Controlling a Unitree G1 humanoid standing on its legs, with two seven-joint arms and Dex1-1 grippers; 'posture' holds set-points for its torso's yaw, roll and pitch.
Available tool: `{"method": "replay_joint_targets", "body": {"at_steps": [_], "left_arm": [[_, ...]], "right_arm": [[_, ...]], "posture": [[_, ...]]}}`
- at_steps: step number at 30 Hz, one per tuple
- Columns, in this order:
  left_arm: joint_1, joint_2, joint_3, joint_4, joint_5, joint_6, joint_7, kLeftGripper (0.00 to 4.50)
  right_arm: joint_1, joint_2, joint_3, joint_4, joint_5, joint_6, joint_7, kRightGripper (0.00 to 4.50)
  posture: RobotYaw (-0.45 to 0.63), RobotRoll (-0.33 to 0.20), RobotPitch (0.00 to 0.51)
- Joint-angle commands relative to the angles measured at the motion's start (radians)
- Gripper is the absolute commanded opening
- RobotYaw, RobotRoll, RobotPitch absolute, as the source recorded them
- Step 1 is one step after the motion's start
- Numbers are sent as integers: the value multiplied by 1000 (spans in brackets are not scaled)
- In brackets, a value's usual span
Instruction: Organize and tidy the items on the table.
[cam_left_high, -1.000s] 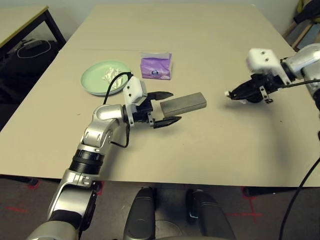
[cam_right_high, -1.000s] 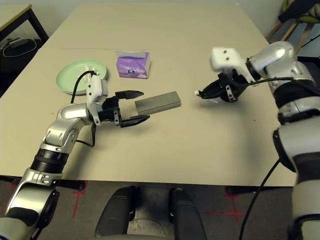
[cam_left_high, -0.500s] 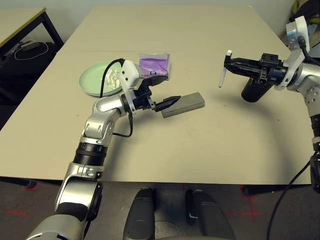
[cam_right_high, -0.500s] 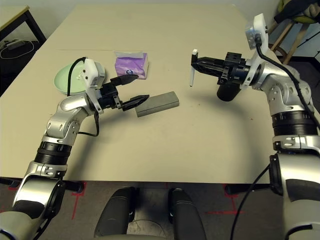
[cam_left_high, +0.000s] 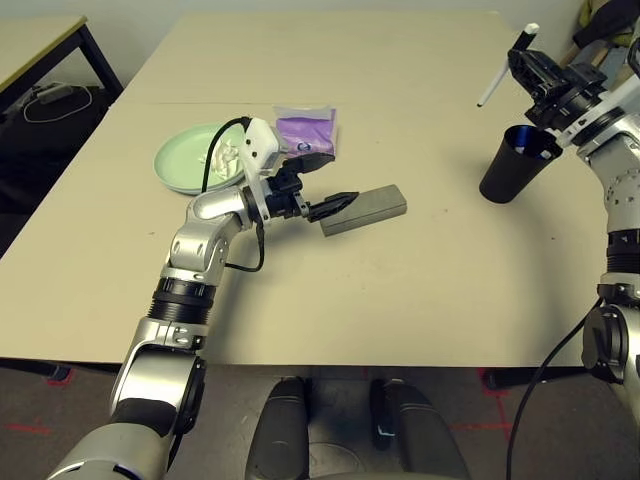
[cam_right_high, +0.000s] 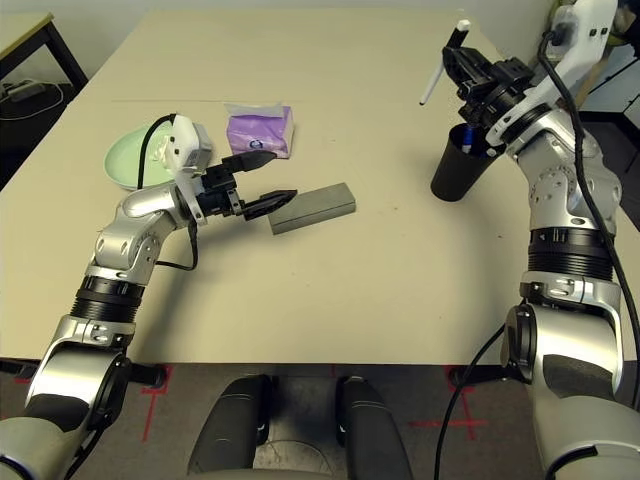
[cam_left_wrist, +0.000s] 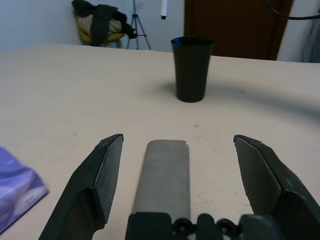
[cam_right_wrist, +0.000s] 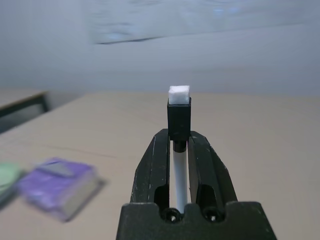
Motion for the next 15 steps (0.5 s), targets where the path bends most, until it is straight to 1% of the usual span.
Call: {"method": "replay_joint_targets", "body": {"at_steps": [1,6,15], "left_arm": [[-16,-9,-6,18,-12,-11,-25,4500],[-28,-21,5,28,-22,-13,-34,4500],[-37,-22,3,43,-21,-17,-40,4500]], "right_arm": [[11,6,-16,-39,-38,47,-113,338],[44,19,-3,-106,-57,126,-191,338],[85,42,3,-196,-61,220,-225,338]], "posture": [[119,0,76],[111,0,76],[112,0,79]]}}
